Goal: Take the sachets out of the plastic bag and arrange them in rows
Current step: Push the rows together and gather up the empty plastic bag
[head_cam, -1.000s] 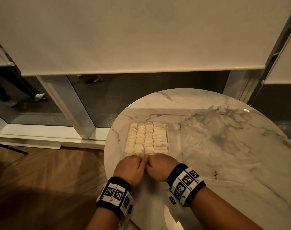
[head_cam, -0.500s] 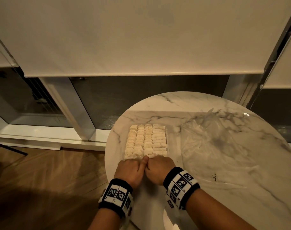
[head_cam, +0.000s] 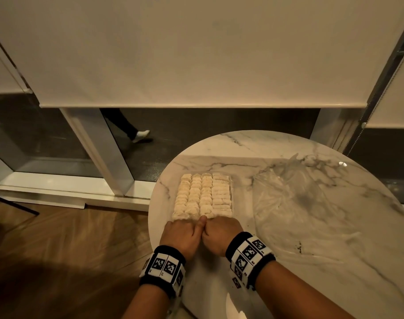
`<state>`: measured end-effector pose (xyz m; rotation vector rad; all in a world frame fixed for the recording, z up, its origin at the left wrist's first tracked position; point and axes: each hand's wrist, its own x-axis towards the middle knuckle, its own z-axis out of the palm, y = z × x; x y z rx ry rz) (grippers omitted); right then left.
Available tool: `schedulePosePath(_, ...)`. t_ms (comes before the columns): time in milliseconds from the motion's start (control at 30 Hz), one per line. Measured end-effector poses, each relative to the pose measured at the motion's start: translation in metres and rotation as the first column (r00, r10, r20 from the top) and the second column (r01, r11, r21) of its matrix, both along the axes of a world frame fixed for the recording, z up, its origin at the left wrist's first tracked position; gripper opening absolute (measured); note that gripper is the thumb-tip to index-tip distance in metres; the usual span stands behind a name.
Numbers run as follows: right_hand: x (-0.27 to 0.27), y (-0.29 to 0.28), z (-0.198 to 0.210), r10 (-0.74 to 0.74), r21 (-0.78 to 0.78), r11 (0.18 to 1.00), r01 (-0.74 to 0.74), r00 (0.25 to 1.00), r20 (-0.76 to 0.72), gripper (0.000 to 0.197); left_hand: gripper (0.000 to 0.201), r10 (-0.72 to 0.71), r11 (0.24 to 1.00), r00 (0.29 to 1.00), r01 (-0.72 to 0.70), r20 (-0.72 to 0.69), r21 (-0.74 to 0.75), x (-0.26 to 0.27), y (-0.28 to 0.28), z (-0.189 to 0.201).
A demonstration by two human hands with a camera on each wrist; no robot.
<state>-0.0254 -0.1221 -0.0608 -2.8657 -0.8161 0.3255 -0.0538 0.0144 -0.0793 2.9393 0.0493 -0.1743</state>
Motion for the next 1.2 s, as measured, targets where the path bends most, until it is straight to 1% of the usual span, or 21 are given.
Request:
schedulePosePath(100, 0.0, -0.001, 0.001, -0.003, 0.01, 1.0, 0.003, 1.0, -0.006, 0.045, 0.069, -0.002, 0.999, 1.0, 0.003, 0.011, -0.053, 0.0, 0.002, 0.001)
schedulePosePath(233, -0.002, -0.004, 0.002, 0.002, 0.058, 0.998, -0.004, 0.999, 0.047, 0.05, 0.06, -0.01, 0.983, 0.99, 0.035, 0.139, -0.18, -0.003, 0.014, 0.003)
schedulePosePath(300, -0.001, -0.008, 0.004, 0.008, 0.072, 0.997, -0.015, 0.994, 0.105, 0.051, 0.05, -0.018, 0.986, 0.982, 0.049, 0.188, -0.159, -0.006, 0.023, 0.005)
schedulePosePath(400, 0.0, -0.019, 0.011, 0.06, 0.048, 0.996, -0.069, 0.981, 0.183, 0.036, 0.034, -0.045, 0.998, 0.977, 0.055, 0.207, -0.044, -0.014, 0.035, 0.01)
schedulePosePath(433, 0.0, -0.024, 0.014, 0.068, 0.028, 0.997, -0.075, 0.981, 0.183, 0.031, 0.029, -0.046, 0.998, 0.975, 0.056, 0.215, -0.039, -0.016, 0.038, 0.01)
schedulePosePath(500, 0.001, -0.034, 0.017, 0.063, 0.017, 0.998, -0.066, 0.987, 0.151, 0.022, 0.022, -0.036, 0.994, 0.976, 0.057, 0.216, -0.093, -0.018, 0.046, 0.008)
schedulePosePath(533, 0.002, -0.039, 0.017, 0.057, 0.03, 0.998, -0.061, 0.99, 0.127, 0.021, 0.019, -0.025, 0.989, 0.976, 0.055, 0.214, -0.136, -0.018, 0.049, 0.007)
schedulePosePath(600, 0.004, -0.047, 0.014, 0.037, 0.104, 0.994, -0.044, 0.997, 0.067, 0.024, 0.015, -0.002, 0.979, 0.976, 0.047, 0.219, -0.2, -0.017, 0.052, 0.004)
schedulePosePath(700, 0.009, -0.053, 0.006, 0.018, 0.211, 0.977, -0.023, 1.0, 0.023, 0.021, 0.011, 0.027, 0.975, 0.975, 0.023, 0.22, -0.219, -0.012, 0.051, 0.001)
schedulePosePath(867, 0.02, -0.05, -0.003, -0.011, 0.303, 0.953, -0.002, 0.999, 0.043, 0.021, 0.006, 0.096, 0.968, 0.97, -0.039, 0.222, -0.25, 0.002, 0.052, 0.0)
schedulePosePath(1000, 0.028, -0.046, -0.006, -0.039, 0.331, 0.943, 0.02, 0.998, 0.051, 0.021, 0.005, 0.126, 0.959, 0.966, -0.061, 0.225, -0.275, 0.014, 0.051, 0.006)
schedulePosePath(1200, 0.029, -0.043, -0.013, -0.08, 0.363, 0.93, 0.053, 0.995, 0.059, 0.019, 0.005, 0.116, 0.963, 0.969, -0.057, 0.216, -0.263, 0.018, 0.052, 0.006)
